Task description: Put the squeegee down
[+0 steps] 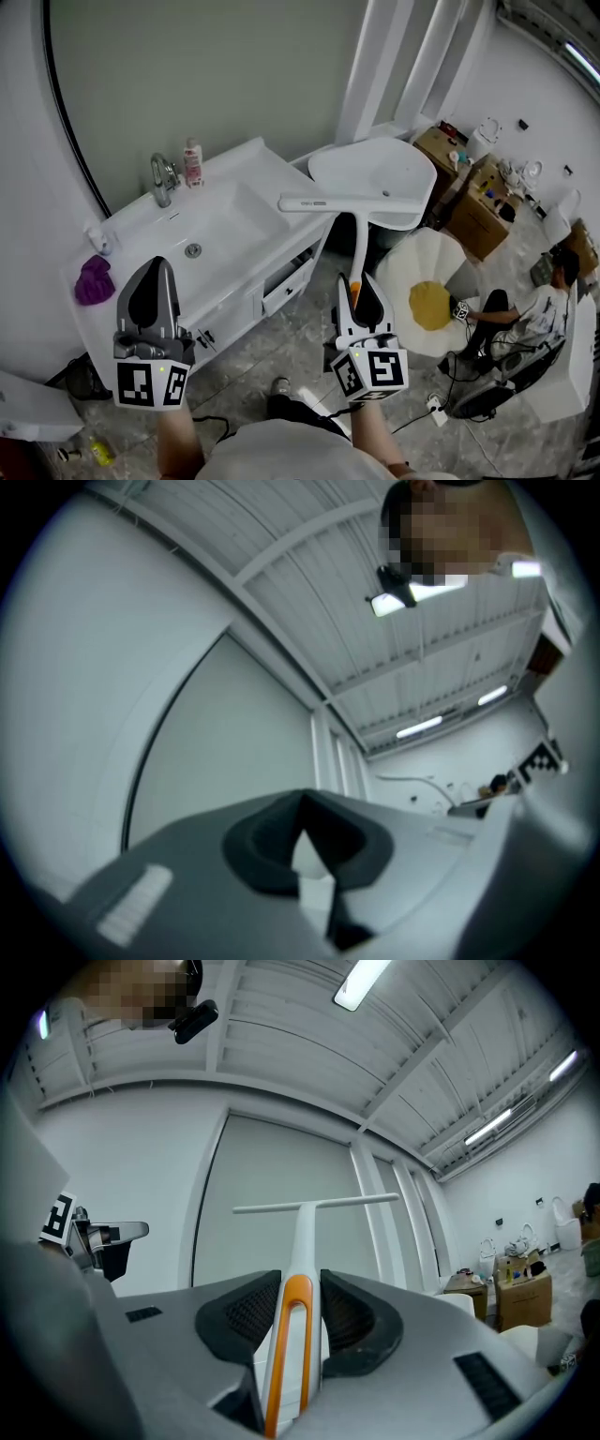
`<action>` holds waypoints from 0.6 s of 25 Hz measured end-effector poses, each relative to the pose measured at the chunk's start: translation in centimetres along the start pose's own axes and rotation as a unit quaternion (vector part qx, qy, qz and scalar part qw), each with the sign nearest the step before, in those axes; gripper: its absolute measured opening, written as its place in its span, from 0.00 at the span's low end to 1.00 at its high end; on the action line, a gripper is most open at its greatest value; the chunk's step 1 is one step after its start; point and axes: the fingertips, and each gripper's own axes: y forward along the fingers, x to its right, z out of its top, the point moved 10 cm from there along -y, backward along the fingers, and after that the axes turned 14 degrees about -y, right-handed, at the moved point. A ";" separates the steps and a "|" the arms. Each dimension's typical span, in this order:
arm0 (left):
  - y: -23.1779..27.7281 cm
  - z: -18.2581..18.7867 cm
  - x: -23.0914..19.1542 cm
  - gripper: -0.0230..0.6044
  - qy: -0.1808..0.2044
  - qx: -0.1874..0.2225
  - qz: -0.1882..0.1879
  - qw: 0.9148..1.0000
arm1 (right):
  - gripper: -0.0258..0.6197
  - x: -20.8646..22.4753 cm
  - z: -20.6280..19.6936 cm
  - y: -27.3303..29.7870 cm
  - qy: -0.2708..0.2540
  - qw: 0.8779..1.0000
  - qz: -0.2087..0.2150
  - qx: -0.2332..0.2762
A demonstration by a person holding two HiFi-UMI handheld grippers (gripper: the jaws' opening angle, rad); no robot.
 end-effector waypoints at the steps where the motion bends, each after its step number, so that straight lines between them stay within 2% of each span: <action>1: 0.9 -0.3 0.1 0.05 0.001 0.001 0.001 1.000 | 0.24 0.6 -0.1 0.9 0.001 1.000 0.002 0.001; 15: 10.1 -3.6 2.0 0.05 0.023 0.009 0.020 1.000 | 0.24 7.3 -3.4 9.7 0.011 0.999 0.030 0.007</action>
